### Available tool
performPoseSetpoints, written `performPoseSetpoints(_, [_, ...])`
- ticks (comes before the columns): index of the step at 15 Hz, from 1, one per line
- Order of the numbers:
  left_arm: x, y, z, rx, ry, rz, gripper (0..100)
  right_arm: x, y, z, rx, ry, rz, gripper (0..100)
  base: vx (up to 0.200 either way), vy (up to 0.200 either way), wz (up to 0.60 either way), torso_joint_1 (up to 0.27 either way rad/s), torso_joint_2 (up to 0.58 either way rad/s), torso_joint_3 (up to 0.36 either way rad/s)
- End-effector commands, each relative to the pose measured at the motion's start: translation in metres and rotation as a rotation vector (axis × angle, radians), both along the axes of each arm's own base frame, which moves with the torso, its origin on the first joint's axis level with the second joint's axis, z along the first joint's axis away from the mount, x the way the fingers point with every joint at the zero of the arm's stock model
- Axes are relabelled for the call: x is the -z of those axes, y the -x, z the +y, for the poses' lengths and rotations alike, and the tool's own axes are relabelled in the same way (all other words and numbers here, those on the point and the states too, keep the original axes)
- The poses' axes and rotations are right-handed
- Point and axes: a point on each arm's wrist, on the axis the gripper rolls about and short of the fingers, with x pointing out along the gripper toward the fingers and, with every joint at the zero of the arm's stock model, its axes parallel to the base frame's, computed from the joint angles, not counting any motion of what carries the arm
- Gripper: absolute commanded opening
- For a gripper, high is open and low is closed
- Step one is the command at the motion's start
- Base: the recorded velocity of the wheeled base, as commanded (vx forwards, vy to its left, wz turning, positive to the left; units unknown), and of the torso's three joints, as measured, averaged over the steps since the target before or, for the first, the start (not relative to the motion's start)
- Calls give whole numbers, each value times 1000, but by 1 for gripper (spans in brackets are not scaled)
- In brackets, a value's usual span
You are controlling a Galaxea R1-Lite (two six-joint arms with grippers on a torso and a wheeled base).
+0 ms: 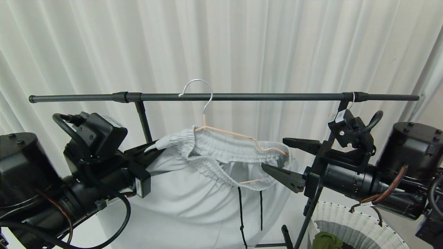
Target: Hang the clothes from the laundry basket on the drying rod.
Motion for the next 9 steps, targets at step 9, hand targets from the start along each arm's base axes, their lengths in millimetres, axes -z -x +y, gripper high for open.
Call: performPoseSetpoints(9, [4,-2,3,107,-30,-52,0,-47,0,5,-165,156,-55,100,0,0,0,0,0,0])
